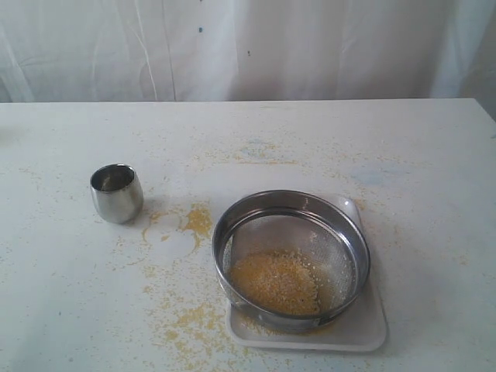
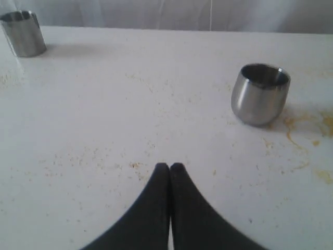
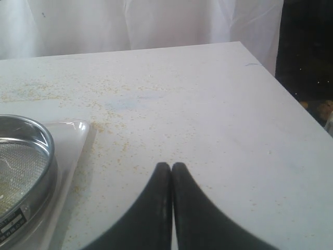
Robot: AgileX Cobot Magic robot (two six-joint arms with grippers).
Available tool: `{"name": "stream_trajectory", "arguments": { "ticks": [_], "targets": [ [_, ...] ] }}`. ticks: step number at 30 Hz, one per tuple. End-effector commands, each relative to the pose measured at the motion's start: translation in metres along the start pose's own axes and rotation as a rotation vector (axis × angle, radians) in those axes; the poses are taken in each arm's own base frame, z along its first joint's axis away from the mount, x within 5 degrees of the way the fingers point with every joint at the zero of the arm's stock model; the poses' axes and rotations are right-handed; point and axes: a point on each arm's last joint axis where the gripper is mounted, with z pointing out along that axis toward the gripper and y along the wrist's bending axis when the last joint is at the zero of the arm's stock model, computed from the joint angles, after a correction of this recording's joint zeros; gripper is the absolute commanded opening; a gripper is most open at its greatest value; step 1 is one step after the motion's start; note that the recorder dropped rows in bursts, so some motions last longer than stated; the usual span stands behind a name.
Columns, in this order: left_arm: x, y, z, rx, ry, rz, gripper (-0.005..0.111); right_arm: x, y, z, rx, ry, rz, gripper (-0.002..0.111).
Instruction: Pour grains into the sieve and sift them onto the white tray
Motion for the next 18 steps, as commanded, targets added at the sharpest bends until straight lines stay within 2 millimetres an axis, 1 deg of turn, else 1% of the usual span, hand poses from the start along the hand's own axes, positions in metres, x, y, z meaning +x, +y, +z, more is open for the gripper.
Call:
{"name": "stream_trajectory", "arguments": {
  "ticks": [1,3,18],
  "targets": [
    [0.0153,-0.0002,0.0021,0.008,0.084,0.004,0.000,-0.0003,0.0004,-0.0001,-0.008,-0.007,-0.002,0.000],
    [0.0178,-0.0004,0.0018,0.010,0.111,0.027,0.000,-0.0003,0.0004,-0.0001,-0.008,-0.007,-0.002,0.000],
    [0.0165,-0.0002,0.0020,0.009,0.096,0.027,0.000,-0.0003,0.0004,-0.0001,-0.008,-0.007,-0.002,0.000]
  ]
}}
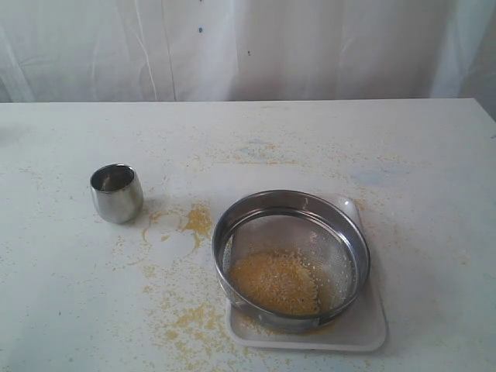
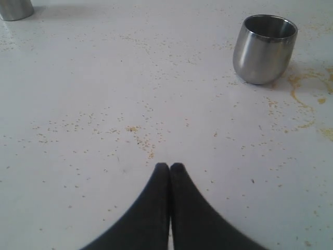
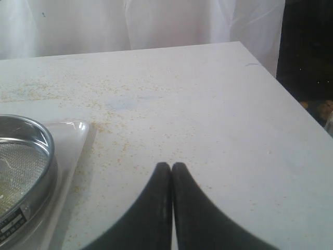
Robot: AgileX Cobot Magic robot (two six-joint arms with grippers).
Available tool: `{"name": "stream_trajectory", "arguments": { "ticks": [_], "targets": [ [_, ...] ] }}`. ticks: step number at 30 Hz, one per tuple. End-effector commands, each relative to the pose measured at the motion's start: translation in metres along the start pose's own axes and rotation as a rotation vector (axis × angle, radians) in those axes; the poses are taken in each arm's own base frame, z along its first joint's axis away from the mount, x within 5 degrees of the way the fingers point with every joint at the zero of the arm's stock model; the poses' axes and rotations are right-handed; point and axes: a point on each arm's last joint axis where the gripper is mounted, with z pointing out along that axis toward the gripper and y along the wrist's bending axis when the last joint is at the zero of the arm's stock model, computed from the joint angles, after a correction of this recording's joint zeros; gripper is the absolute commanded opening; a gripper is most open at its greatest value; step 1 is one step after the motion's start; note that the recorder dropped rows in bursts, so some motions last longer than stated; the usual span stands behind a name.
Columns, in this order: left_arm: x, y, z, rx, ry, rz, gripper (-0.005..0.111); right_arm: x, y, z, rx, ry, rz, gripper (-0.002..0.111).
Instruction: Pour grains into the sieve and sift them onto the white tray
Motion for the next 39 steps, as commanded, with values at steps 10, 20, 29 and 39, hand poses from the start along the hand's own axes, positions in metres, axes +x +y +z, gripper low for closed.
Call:
{"name": "stream_trajectory", "arguments": {
  "ticks": [10,20,29,39],
  "targets": [
    [-0.001,0.000,0.000,0.001,-0.024,-0.010,0.000,-0.002,-0.009,-0.001,0.098,-0.010,-0.424,0.000],
    [-0.001,0.000,0.000,0.000,-0.027,-0.010,0.000,-0.052,0.010,-0.017,-0.203,-0.588,0.260,0.000],
    [-0.001,0.000,0.000,0.000,-0.027,-0.010,0.000,-0.199,0.009,-0.124,-0.448,-1.368,0.356,0.000],
    [-0.001,0.000,0.000,0.000,-0.027,-0.010,0.000,-0.184,0.015,0.096,-0.047,-0.057,0.044,0.000]
  ]
}}
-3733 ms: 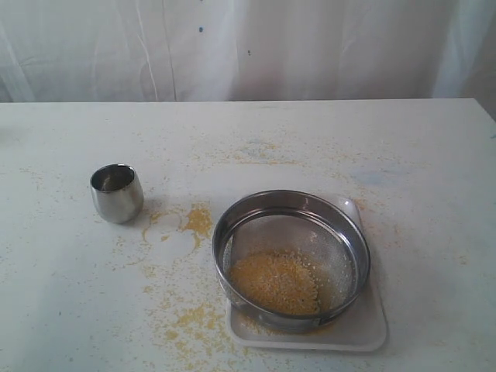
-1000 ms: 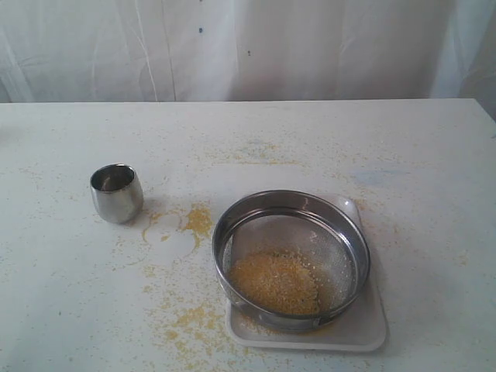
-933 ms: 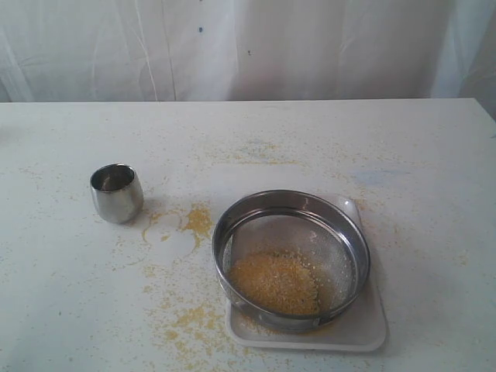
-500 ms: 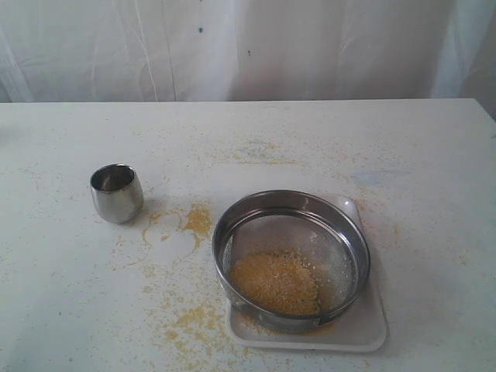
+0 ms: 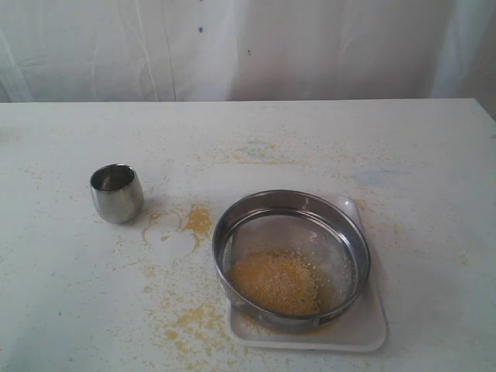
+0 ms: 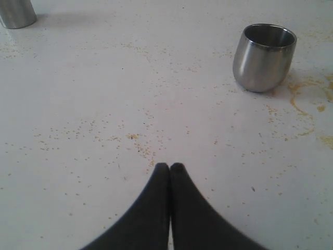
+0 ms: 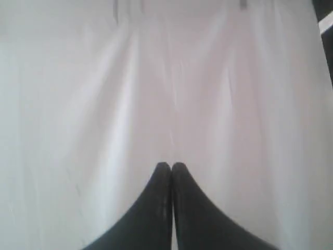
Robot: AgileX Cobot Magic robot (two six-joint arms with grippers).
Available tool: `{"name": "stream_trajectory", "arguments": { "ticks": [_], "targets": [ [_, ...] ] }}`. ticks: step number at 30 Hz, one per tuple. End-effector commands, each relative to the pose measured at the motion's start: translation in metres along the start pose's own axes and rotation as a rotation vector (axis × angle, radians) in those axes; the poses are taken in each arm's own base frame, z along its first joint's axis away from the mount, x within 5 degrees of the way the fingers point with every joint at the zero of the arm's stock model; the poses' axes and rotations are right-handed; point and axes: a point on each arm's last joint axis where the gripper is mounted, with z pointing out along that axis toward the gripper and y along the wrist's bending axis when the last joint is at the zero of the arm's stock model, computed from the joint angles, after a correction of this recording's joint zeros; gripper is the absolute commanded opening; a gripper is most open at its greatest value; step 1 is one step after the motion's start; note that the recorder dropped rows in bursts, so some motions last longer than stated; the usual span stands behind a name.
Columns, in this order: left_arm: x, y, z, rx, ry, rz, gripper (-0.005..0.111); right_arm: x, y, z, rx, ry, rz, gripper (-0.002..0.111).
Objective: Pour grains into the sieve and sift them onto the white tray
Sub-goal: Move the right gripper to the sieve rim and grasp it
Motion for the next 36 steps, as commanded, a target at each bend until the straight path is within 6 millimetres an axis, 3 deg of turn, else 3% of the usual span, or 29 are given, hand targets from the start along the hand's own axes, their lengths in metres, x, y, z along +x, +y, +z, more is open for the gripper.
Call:
{"name": "stream_trajectory", "arguments": {
  "ticks": [1,2,3,4,7,8,10,11,13,17,21,29,36],
  "targets": [
    [0.001,0.000,0.000,0.002,-0.005,-0.010,0.000,0.132,-0.028,0.042,0.185,0.777,-0.003,0.000],
    [0.001,0.000,0.000,0.002,-0.005,-0.010,0.000,0.174,-0.035,0.045,0.231,0.977,0.016,0.000],
    [0.001,0.000,0.000,0.002,-0.005,-0.010,0.000,0.194,-0.038,0.043,0.268,1.082,0.040,0.000],
    [0.001,0.000,0.000,0.002,-0.005,-0.010,0.000,0.211,-0.040,0.040,0.309,1.187,0.073,0.000],
    [0.001,0.000,0.000,0.002,-0.005,-0.010,0.000,0.238,-0.039,0.033,0.382,1.416,0.186,0.000],
    [0.001,0.000,0.000,0.002,-0.005,-0.010,0.000,0.241,-0.035,0.034,0.346,1.469,0.201,0.000],
    [0.001,0.000,0.000,0.002,-0.005,-0.010,0.000,0.238,-0.014,0.044,0.062,1.563,0.212,0.000],
    [0.001,0.000,0.000,0.002,-0.005,-0.010,0.000,0.230,0.001,0.052,-0.159,1.558,0.196,0.000],
    [0.001,0.000,0.000,0.002,-0.005,-0.010,0.000,0.221,0.016,0.063,-0.324,1.486,0.188,0.001],
    [0.001,0.000,0.000,0.002,-0.005,-0.010,0.000,0.227,0.016,0.070,-0.313,1.451,0.147,0.015],
    [0.001,0.000,0.000,0.002,-0.005,-0.010,0.000,0.252,0.016,0.065,-0.328,1.566,0.192,0.034],
    [0.001,0.000,0.000,0.002,-0.005,-0.010,0.000,0.306,0.014,0.057,-0.277,1.710,0.283,0.035],
    [0.001,0.000,0.000,0.002,-0.005,-0.010,0.000,0.324,0.013,0.052,-0.257,1.763,0.323,0.035]
  ]
}}
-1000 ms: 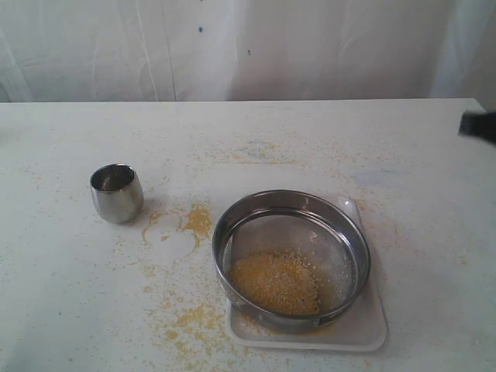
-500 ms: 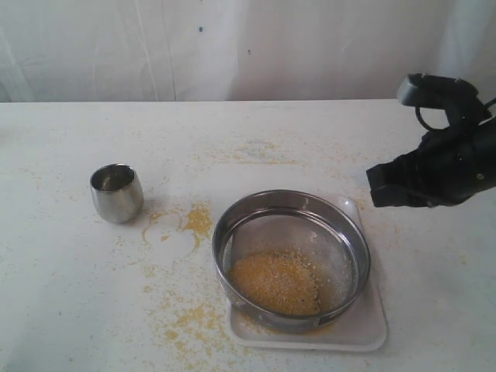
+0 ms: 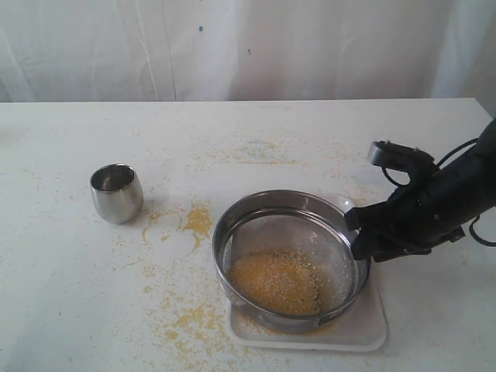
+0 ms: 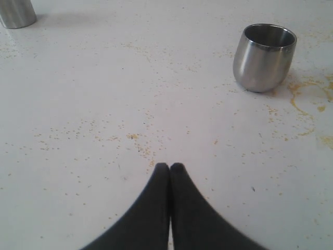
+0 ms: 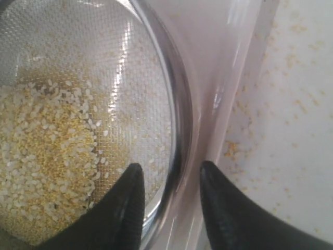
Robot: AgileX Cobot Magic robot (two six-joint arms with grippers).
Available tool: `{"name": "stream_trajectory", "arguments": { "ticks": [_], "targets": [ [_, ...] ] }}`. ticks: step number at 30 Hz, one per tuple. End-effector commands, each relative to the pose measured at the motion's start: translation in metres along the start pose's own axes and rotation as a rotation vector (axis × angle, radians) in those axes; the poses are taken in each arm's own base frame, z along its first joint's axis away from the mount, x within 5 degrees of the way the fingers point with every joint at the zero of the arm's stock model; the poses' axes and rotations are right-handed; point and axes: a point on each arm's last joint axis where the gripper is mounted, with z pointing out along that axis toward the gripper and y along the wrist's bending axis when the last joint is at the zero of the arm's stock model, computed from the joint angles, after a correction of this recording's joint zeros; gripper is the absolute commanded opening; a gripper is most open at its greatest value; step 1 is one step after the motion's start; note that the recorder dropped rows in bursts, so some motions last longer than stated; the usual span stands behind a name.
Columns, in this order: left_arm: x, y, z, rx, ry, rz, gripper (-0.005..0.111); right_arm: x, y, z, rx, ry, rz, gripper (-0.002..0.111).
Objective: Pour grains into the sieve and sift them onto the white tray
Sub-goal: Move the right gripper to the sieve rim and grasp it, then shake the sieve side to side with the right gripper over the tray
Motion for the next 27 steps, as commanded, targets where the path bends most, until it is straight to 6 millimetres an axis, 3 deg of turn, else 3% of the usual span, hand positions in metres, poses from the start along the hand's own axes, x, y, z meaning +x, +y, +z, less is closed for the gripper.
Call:
{"name": "stream_trajectory", "arguments": {
  "ticks": [1,7,18,27],
  "targets": [
    [0.001,0.000,0.000,0.002,-0.005,-0.010,0.000,-0.001,-0.001,0.007,-0.008,0.007,0.012,0.035],
    [0.001,0.000,0.000,0.002,-0.005,-0.010,0.000,-0.001,0.006,0.013,-0.005,0.009,-0.013,0.032],
    [0.001,0.000,0.000,0.002,-0.005,-0.010,0.000,-0.010,0.000,0.012,0.071,-0.082,-0.028,0.000],
    [0.001,0.000,0.000,0.002,-0.005,-0.010,0.000,-0.025,-0.002,0.006,0.110,-0.183,0.008,0.000]
  ]
}}
